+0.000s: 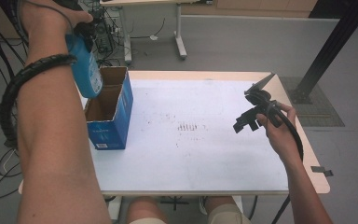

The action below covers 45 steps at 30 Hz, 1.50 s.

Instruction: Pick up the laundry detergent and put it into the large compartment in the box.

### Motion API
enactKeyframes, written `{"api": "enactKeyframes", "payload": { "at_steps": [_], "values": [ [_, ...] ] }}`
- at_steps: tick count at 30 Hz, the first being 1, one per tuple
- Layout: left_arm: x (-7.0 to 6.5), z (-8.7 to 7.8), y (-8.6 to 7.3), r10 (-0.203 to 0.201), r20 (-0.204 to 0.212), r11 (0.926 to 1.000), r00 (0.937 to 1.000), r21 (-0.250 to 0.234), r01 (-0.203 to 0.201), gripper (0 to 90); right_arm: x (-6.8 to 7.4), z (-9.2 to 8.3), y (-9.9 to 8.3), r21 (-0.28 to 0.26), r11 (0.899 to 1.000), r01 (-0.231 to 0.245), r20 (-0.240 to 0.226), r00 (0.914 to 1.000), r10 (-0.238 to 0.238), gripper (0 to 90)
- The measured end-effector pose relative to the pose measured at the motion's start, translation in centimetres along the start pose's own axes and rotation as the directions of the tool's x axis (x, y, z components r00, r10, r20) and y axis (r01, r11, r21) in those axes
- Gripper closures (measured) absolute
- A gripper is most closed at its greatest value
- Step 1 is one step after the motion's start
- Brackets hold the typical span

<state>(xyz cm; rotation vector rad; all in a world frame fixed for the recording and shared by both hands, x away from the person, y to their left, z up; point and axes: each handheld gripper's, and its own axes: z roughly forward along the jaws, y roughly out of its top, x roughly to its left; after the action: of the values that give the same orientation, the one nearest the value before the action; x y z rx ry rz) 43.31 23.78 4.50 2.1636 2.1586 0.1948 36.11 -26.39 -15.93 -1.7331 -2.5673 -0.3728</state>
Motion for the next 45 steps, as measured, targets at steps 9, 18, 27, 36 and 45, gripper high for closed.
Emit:
{"api": "enactKeyframes", "payload": {
  "at_steps": [9,18,27,36,45],
  "values": [
    [0.4,2.4,0.3,-0.003,0.013,0.9998,0.9999,0.019,0.003,37.8,0.0,0.3,0.2,0.006,1.0,0.001,-0.001,1.0,-0.001,4.2],
    [0.8,4.4,0.1,-0.012,0.022,0.9994,0.9997,0.031,0.011,37.7,0.3,0.3,0.3,0.007,1.0,0.007,-0.001,1.0,-0.007,4.2],
    [0.9,7.1,-0.1,-0.012,0.031,0.9989,0.9995,0.045,0.011,37.7,0.7,0.5,0.6,0.013,1.0,0.013,0.001,0.9999,-0.013,4.2],
    [0.6,10.2,-0.2,-0.001,0.044,0.9981,0.999,0.062,-0.002,37.7,0.7,0.5,0.6,0.013,1.0,0.013,0.005,0.9999,-0.013,4.2],
    [0.0,12.9,-0.5,0.016,0.042,0.9981,0.999,0.058,-0.018,37.7,0.8,0.7,0.7,0.017,1.0,0.013,0.004,0.9999,-0.013,4.2]
  ]
}}
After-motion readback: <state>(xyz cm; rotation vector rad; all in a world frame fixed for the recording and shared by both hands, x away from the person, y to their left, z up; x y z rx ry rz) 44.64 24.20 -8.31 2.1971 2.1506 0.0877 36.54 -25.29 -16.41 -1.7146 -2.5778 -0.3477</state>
